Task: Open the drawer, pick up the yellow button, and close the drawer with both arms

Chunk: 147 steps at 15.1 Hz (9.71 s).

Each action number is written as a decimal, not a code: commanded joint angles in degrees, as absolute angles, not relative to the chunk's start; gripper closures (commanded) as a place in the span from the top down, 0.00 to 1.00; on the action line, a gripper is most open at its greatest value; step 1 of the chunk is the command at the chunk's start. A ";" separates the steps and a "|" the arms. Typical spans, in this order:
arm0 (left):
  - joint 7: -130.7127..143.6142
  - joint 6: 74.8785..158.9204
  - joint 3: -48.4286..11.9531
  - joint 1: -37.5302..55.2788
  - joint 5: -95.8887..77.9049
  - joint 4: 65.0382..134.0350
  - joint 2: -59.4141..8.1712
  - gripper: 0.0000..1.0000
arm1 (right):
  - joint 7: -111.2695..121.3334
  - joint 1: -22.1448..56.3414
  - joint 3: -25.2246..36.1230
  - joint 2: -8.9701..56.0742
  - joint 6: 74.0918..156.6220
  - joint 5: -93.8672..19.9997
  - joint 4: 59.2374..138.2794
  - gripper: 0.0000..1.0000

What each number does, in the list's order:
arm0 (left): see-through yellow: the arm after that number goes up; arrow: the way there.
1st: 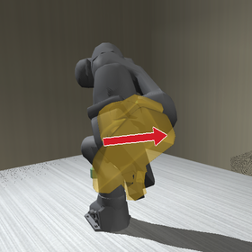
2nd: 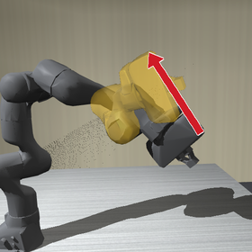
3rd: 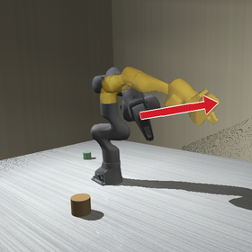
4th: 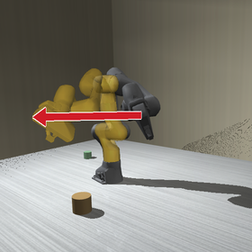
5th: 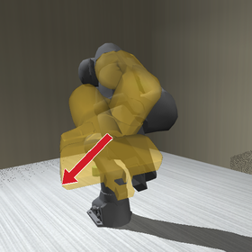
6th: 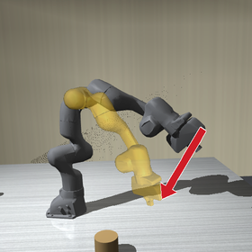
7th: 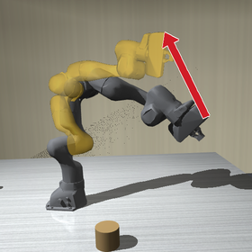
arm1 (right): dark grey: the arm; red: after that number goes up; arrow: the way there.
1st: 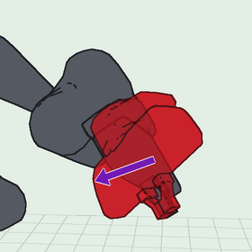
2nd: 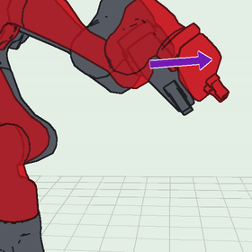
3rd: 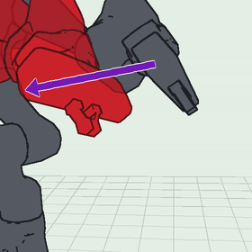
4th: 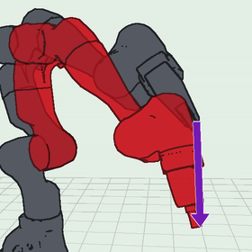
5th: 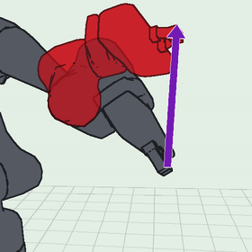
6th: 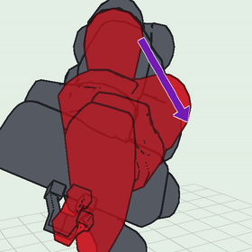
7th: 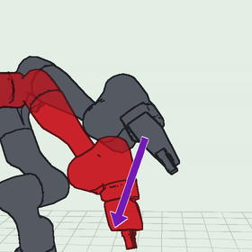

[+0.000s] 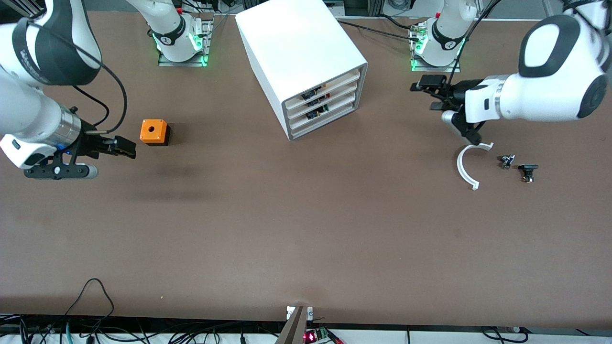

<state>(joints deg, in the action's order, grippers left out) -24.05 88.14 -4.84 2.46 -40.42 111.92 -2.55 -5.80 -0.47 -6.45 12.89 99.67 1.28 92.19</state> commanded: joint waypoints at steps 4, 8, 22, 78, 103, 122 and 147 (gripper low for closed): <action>-43.30 92.37 -4.92 2.72 -56.93 121.01 -5.53 1.00 | -5.54 -1.32 -6.68 18.27 99.84 1.23 90.27 1.00; -45.26 93.33 -7.81 3.16 -65.28 126.55 -6.68 0.99 | -6.67 -1.06 -6.68 22.14 100.02 1.32 87.72 1.00; -55.28 96.24 -17.23 3.25 -74.18 131.57 -14.68 0.59 | -28.20 3.95 -7.03 26.27 98.44 1.23 80.78 1.00; -16.27 75.59 -19.07 -10.64 -8.90 82.80 -21.09 1.00 | -112.85 44.47 -6.68 47.02 112.06 -1.93 54.84 0.91; 35.39 109.91 -23.98 -2.20 5.45 96.04 -16.00 1.00 | -73.87 32.53 -7.03 39.82 98.63 -2.37 51.24 0.00; 68.99 117.08 -37.96 5.10 5.28 110.48 -16.08 1.00 | -8.63 1.50 -6.15 39.02 93.41 -0.27 59.92 0.00; 65.76 105.76 -44.21 3.79 0.69 104.35 -16.70 1.00 | 2.38 -5.01 -2.29 41.48 133.42 -0.44 91.85 0.99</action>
<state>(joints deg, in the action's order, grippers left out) 69.10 111.31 -44.28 5.66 0.77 108.88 -17.60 4.27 -4.31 -1.71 42.00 132.93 -0.52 91.44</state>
